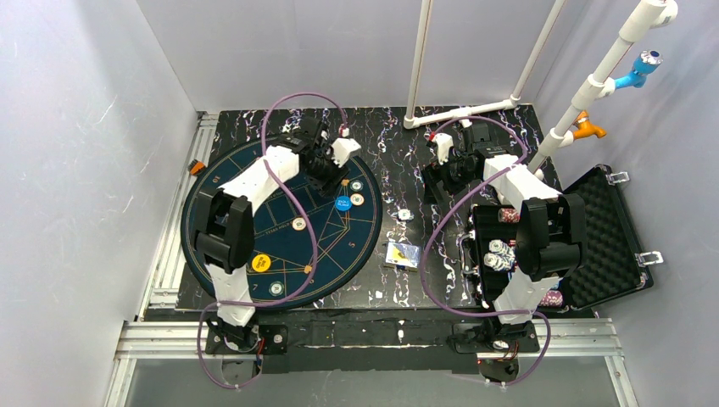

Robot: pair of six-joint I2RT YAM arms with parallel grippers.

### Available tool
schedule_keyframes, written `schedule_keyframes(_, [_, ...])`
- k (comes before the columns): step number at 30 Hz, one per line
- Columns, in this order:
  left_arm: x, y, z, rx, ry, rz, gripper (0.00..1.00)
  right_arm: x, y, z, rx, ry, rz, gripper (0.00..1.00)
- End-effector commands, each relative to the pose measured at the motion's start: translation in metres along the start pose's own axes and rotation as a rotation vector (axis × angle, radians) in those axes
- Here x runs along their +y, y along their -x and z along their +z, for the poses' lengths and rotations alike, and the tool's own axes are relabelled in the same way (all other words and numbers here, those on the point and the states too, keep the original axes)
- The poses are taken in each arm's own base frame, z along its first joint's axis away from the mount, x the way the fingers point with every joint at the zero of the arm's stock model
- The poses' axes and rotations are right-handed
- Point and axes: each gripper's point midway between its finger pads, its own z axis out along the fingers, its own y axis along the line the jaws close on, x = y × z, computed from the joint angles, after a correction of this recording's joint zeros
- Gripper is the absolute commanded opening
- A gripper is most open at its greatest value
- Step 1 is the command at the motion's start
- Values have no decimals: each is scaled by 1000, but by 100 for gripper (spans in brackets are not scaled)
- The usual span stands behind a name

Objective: Distribute texas hold em gaming equipment

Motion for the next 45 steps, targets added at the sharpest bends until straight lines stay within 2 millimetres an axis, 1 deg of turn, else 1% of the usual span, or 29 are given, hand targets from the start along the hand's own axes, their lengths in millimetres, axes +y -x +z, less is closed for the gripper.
schedule_keyframes(1, [-14,5,15,7,-31,28,42,4,5,-8,-25,11,-10,98])
schedule_keyframes(4, [-19,10,26,12,-37,42,40,4,5,-9,-25,5,-11,98])
schedule_keyframes(7, [-18,10,36,28,-35,54,39,3,6,-11,-28,-2,-14,98])
schedule_keyframes(15, [-21,10,60,60,-41,73,39,3,6,-13,-33,-6,-14,98])
schedule_keyframes(23, [-17,15,79,74,-27,74,38,3,6,-12,-31,-1,-12,98])
schedule_keyframes(30, [-20,20,92,84,-31,93,39,2,5,-12,-29,-5,-12,98])
schedule_keyframes(36, [-25,27,95,80,-38,106,41,2,5,-12,-29,-3,-11,98])
schedule_keyframes(39, [-26,30,93,73,-39,100,42,2,5,-12,-27,-3,-12,98])
schedule_keyframes(42, [-29,37,80,49,-42,93,45,2,4,-12,-27,-3,-12,98])
schedule_keyframes(44, [-30,43,63,25,-38,93,49,2,4,-12,-26,-3,-11,98])
schedule_keyframes(45, [-30,44,53,11,-37,83,53,2,4,-12,-27,-3,-12,98])
